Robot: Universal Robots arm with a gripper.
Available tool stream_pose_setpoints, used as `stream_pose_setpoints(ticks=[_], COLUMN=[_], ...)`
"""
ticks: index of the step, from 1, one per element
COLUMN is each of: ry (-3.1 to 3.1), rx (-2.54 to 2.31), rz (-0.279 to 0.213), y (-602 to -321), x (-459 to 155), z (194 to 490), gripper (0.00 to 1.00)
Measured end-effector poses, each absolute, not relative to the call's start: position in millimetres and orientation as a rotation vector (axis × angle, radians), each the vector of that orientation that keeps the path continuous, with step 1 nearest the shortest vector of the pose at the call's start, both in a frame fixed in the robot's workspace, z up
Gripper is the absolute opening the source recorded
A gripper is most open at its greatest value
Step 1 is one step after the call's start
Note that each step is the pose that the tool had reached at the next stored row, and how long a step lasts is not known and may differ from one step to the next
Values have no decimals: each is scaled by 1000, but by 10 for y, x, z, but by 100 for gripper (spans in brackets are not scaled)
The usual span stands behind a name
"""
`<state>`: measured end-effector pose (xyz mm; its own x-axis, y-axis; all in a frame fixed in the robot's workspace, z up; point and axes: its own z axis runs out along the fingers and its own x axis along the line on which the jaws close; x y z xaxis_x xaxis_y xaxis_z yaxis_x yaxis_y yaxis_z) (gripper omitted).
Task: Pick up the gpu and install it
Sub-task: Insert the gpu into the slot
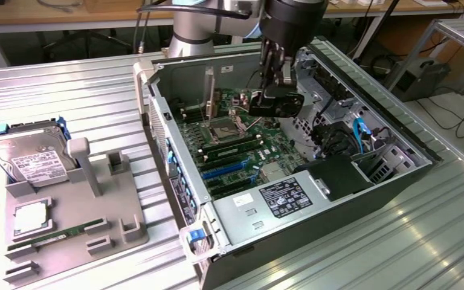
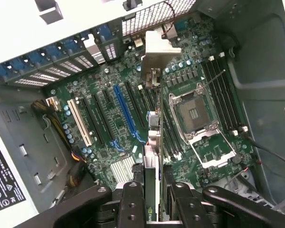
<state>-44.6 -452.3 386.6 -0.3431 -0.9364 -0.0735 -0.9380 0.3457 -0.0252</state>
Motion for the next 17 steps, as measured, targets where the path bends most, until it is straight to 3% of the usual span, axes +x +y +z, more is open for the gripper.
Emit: stream_pose_setpoints(ticks=[10,17], ry=[2407,2323], rx=[-1917,-2077], rz=[37,78], y=[-4525,-4549], x=[-447,-448], z=[3772,3689], gripper=[26,26])
